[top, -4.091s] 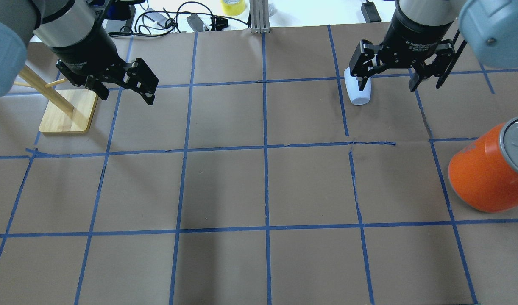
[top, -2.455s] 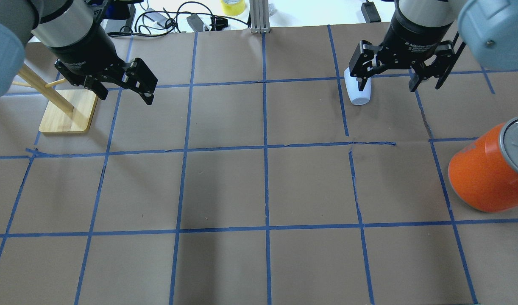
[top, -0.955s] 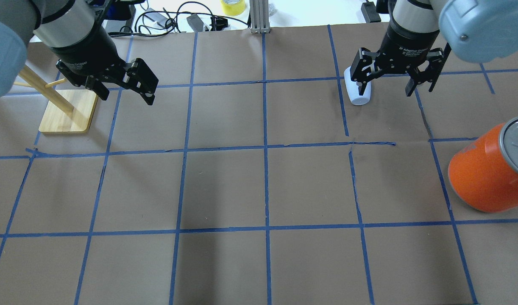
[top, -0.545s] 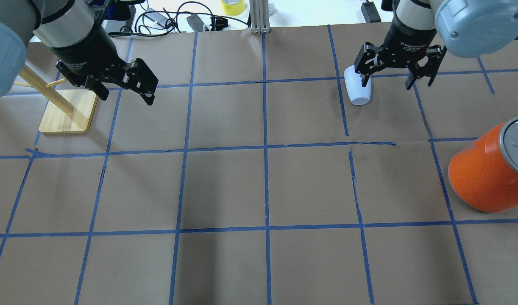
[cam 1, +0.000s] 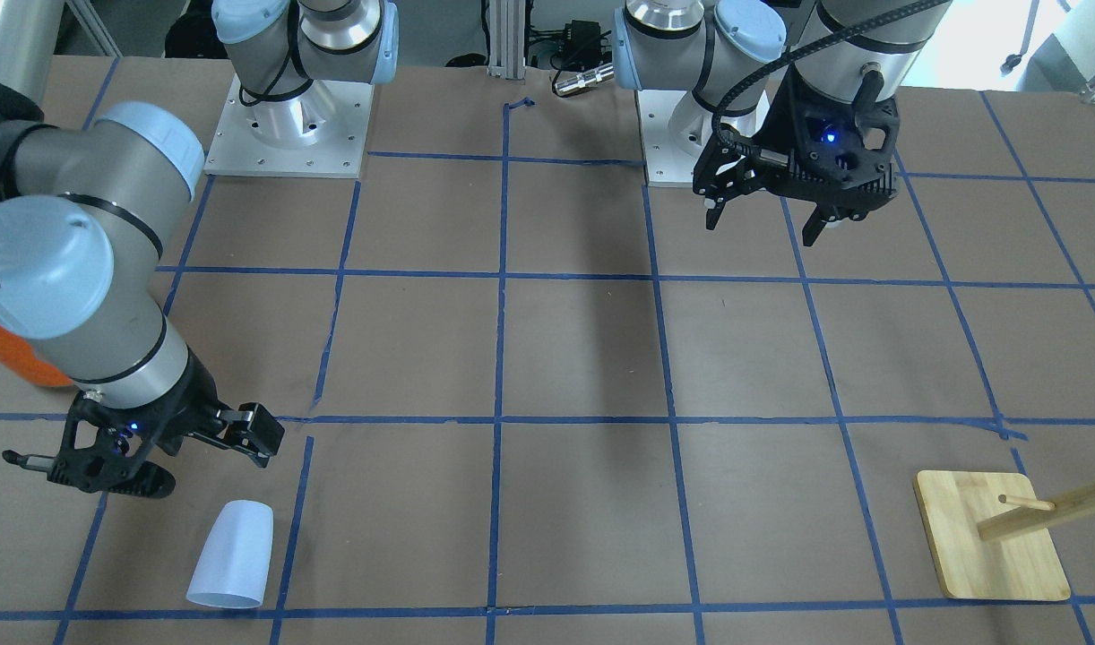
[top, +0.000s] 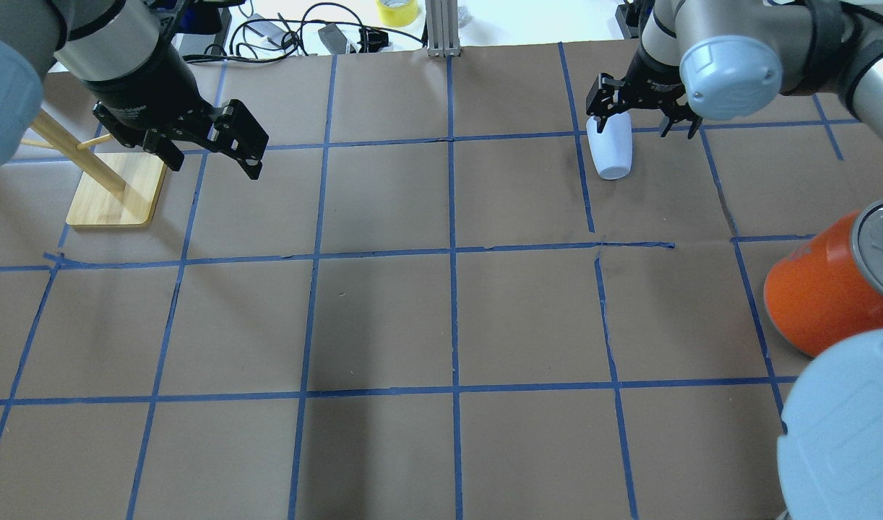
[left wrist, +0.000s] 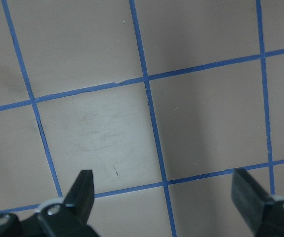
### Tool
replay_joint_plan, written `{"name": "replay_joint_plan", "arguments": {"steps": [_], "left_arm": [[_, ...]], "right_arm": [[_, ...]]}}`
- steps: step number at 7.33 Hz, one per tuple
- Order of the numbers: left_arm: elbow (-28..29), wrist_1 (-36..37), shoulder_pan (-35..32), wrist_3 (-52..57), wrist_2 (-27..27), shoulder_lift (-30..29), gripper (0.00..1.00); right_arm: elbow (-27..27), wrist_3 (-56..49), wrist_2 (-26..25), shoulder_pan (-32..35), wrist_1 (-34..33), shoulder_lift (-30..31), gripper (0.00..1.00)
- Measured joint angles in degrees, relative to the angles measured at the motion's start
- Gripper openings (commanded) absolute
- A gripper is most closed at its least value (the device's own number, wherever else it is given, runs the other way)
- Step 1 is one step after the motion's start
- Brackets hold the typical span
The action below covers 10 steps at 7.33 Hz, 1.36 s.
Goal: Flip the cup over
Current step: 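Close the right gripper on the white cup and lift it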
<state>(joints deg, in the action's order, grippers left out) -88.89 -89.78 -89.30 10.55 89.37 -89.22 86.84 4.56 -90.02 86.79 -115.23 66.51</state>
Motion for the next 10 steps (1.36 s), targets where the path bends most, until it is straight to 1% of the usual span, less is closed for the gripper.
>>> {"name": "replay_joint_plan", "arguments": {"steps": [2,4,6,10], "left_arm": [[0.0,0.0,0.0,0.0,-0.1,0.0,1.00],[0.0,0.0,0.0,0.0,-0.1,0.0,1.00],[0.0,0.0,0.0,0.0,-0.2,-0.1,1.00],[0.0,0.0,0.0,0.0,-0.2,-0.2,1.00]], "right_arm": [[-0.1,0.7,-0.3,0.0,-4.0,-4.7,1.00],[-0.2,1.1,0.0,0.1,-9.4,-9.0,1.00],[-0.3,1.0,0.2,0.1,-13.6,-12.0,1.00],[-0.4,0.2,-0.4,-0.1,-15.4,-14.5,1.00]]}}
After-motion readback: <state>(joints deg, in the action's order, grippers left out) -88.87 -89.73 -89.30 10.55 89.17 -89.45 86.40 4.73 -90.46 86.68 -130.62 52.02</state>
